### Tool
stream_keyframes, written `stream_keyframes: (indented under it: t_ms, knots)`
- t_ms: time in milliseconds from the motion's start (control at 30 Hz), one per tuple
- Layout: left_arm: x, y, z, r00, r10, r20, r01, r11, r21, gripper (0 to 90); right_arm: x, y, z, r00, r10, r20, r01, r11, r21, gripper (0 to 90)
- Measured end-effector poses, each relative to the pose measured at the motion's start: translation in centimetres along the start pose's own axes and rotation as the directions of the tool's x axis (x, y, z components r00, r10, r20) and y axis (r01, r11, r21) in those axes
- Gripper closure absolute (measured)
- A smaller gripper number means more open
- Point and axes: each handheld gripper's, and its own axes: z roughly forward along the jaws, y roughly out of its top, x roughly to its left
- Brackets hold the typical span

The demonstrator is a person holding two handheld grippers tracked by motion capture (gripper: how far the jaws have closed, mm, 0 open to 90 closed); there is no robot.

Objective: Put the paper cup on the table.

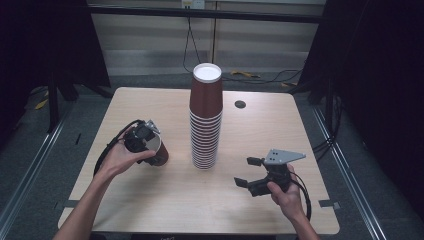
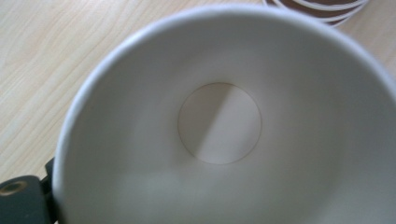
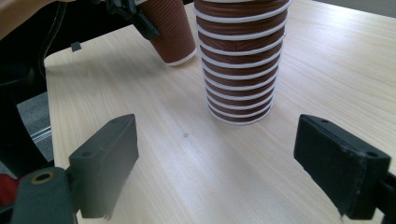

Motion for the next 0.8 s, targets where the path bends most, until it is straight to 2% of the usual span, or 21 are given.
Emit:
stream_keyframes:
  t_ms: [167,200,233,333,400,433,467,500,567,600,767,800]
  knots:
    - [0.2,-0.4,0.0,1.0,-0.007,-0.001,0.007,0.9993,-0.037,5.6,0.1,0.0,0.1,1.0,-0.002,-0.002,0.002,1.0,0.005,13.9]
    - [0.3,-0.5,0.0,0.9998,-0.019,0.0,0.019,0.9988,-0.045,5.6,0.1,0.0,0.1,1.0,-0.002,-0.002,0.002,1.0,0.005,13.9]
    - [0.3,-0.7,0.3,0.9987,-0.051,-0.004,0.05,0.9967,-0.064,4.6,0.0,0.0,0.1,1.0,-0.002,-0.003,0.002,1.0,0.008,13.9]
    - [0.5,-0.7,0.3,0.9993,-0.036,-0.01,0.035,0.9979,-0.055,4.3,0.0,0.0,0.1,1.0,0.001,-0.003,-0.001,1.0,0.007,13.9]
    - [0.5,-0.9,0.4,0.9991,-0.042,-0.006,0.042,0.9957,-0.082,4.4,0.0,0.0,0.1,1.0,0.001,-0.004,-0.001,1.0,0.006,13.9]
    - [0.5,-1.0,0.8,0.9991,-0.041,0.001,0.041,0.9961,-0.078,4.5,0.0,0.0,0.1,1.0,0.001,-0.004,-0.001,1.0,0.005,13.9]
    - [0.5,-1.0,0.8,0.9991,-0.041,0.001,0.041,0.9961,-0.078,7.0,0.0,0.0,0.1,1.0,0.001,-0.004,-0.001,1.0,0.005,13.9]
    - [0.4,-1.1,1.1,0.9985,-0.052,0.015,0.053,0.9949,-0.086,15.4,0.0,0.0,0.1,1.0,0.0,-0.006,0.0,1.0,0.006,13.9]
    - [0.4,-1.3,1.3,0.999,-0.038,0.025,0.04,0.9954,-0.087,15.7,0.0,-0.1,0.1,1.0,0.0,-0.005,0.0,1.0,0.006,13.9]
    - [0.4,-1.4,1.5,0.9977,-0.05,0.046,0.054,0.9939,-0.096,15.7,0.0,-0.1,0.1,1.0,-0.001,-0.006,0.001,1.0,0.007,13.9]
    - [0.5,-2.0,1.5,0.9965,-0.057,0.061,0.065,0.9875,-0.143,15.7,0.0,-0.1,0.1,1.0,-0.001,-0.006,0.001,1.0,0.007,13.9]
    - [0.5,-2.2,1.5,0.9951,-0.071,0.069,0.082,0.9831,-0.164,15.7,0.0,-0.1,0.1,1.0,-0.001,-0.006,0.001,1.0,0.007,13.9]
